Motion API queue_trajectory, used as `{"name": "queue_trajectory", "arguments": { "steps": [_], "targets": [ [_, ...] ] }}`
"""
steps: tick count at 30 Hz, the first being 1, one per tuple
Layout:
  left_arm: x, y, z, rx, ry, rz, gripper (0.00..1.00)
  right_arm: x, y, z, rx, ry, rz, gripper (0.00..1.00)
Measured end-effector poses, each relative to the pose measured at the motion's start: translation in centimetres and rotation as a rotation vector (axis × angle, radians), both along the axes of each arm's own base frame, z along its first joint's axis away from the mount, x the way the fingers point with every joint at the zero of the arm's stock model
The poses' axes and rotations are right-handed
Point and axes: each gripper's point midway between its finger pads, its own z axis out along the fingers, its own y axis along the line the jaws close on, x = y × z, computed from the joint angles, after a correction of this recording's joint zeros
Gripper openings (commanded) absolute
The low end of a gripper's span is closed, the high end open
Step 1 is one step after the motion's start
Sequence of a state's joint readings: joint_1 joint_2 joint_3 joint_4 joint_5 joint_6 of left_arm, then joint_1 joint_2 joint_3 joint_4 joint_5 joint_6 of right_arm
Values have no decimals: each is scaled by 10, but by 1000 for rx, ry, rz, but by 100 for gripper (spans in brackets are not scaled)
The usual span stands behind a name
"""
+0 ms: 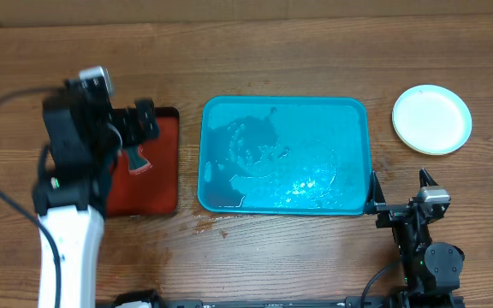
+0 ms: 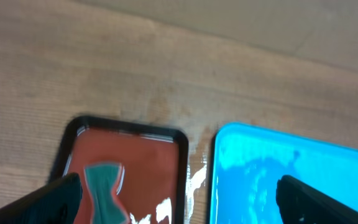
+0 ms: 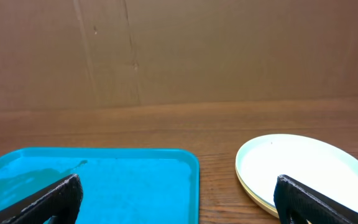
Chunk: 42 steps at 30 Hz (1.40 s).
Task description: Clean dirty plates on tray and stack at the side
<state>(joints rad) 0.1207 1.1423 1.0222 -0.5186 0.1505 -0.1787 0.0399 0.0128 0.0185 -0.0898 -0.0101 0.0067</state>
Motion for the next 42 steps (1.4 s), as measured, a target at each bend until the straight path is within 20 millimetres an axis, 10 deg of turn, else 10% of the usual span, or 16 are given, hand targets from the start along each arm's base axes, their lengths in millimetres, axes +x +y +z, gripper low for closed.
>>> {"name": "queue_trajectory", "arguments": {
  "steps": [20,42],
  "targets": [
    [-80,-14,-79,41,-391,-23,100,0,0,0,0,0,0,100],
    [-107,-11,-97,69,-489,11,100,0,0,0,0,0,0,100]
  ]
}}
